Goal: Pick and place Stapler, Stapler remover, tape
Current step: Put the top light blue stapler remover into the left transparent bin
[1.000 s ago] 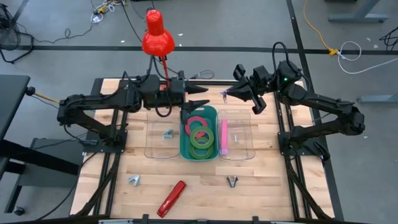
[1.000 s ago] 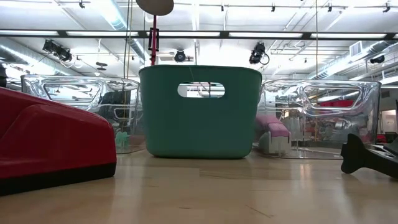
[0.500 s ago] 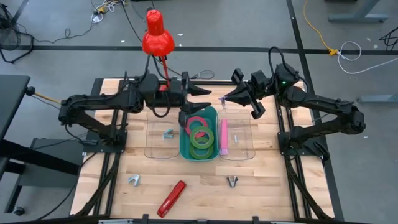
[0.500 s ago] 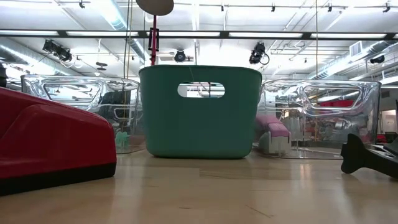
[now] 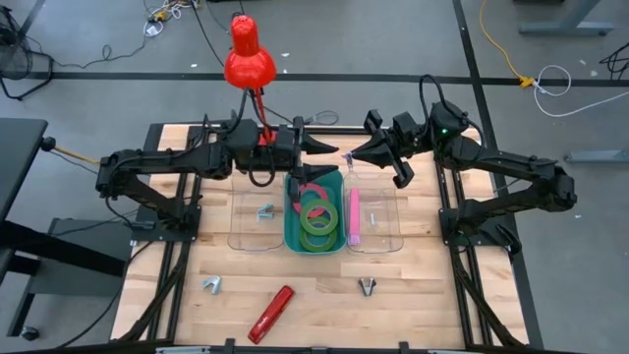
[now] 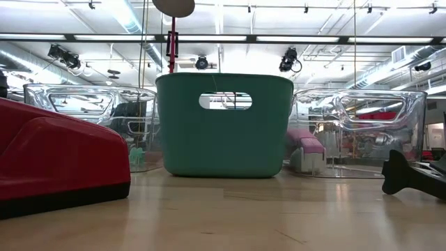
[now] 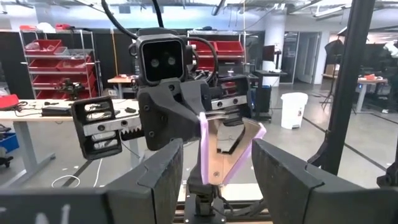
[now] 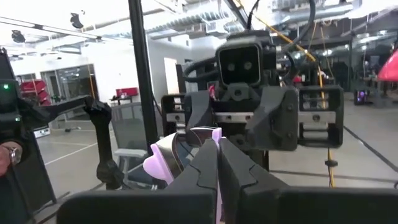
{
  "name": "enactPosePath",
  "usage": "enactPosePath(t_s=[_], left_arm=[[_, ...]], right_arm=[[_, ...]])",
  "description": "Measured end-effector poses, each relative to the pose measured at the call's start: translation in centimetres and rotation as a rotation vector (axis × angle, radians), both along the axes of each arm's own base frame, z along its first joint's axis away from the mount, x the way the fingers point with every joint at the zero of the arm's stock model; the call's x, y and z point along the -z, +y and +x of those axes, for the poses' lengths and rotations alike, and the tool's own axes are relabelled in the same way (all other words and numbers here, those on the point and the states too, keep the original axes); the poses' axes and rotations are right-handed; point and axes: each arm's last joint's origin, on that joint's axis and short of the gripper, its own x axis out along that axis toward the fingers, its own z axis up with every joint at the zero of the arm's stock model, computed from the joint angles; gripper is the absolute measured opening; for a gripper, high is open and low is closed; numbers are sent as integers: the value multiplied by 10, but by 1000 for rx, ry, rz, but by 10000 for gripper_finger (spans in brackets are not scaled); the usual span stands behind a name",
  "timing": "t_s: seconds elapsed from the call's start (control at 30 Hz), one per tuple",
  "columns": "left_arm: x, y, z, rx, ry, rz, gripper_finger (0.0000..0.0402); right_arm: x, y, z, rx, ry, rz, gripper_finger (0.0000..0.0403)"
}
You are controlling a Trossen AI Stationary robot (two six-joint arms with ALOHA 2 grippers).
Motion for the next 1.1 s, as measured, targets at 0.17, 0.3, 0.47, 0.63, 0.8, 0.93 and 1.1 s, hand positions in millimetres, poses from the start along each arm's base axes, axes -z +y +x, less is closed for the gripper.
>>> enactPosePath(t_s=[0.17, 0.3, 0.47, 0.63, 0.8, 0.93, 1.1], left_arm=[[0, 0, 0, -2, 0, 0, 195], [2, 0, 1, -4, 9, -1, 195], [5, 1, 3, -16, 22, -8, 195], [6, 1, 6, -23, 25, -12, 195], [6, 1, 6, -25, 23, -11, 195], [6, 1, 6, -26, 24, -10, 195], [8, 2, 7, -32, 35, -11, 195]], right_arm=[[3, -1, 3, -1, 16, 6, 0], [8, -3, 9, -1, 35, 13, 0], [13, -4, 16, -4, 45, 16, 0], [13, -4, 16, -12, 44, 14, 0], [12, -4, 15, -10, 32, 4, 0], [12, -4, 15, -10, 27, -1, 0], [8, -3, 14, -32, -2, -16, 0]])
